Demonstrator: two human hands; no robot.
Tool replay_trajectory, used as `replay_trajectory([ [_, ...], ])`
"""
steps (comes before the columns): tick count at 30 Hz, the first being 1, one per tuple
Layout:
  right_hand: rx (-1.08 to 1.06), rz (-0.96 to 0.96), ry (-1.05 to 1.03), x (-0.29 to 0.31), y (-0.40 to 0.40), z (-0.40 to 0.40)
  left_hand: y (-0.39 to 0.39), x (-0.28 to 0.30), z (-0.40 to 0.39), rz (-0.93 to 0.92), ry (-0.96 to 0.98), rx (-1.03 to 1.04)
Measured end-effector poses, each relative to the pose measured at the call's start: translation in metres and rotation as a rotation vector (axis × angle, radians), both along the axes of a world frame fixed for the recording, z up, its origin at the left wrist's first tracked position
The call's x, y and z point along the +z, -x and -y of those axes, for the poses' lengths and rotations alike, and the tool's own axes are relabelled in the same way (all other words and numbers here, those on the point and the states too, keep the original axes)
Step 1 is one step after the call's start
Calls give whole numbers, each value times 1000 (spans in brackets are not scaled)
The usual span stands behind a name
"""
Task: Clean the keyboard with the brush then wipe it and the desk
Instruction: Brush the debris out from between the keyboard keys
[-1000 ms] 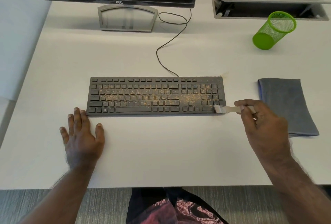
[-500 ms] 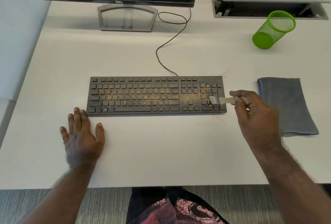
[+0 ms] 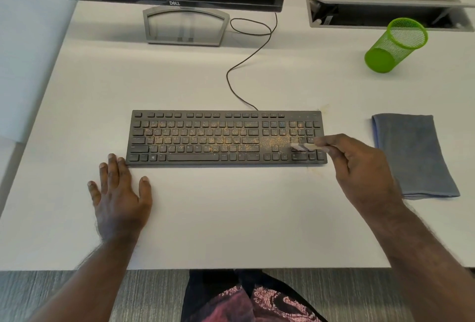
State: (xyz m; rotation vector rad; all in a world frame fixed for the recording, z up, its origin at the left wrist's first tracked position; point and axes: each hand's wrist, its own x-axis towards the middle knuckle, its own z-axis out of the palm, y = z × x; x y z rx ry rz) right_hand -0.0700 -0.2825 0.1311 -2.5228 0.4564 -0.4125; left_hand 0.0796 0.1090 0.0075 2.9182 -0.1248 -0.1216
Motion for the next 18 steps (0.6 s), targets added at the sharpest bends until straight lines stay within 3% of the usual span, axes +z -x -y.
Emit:
replay_trajectory([
  [18, -78, -46, 38, 0, 1, 15, 0, 1, 0, 3, 7, 1],
])
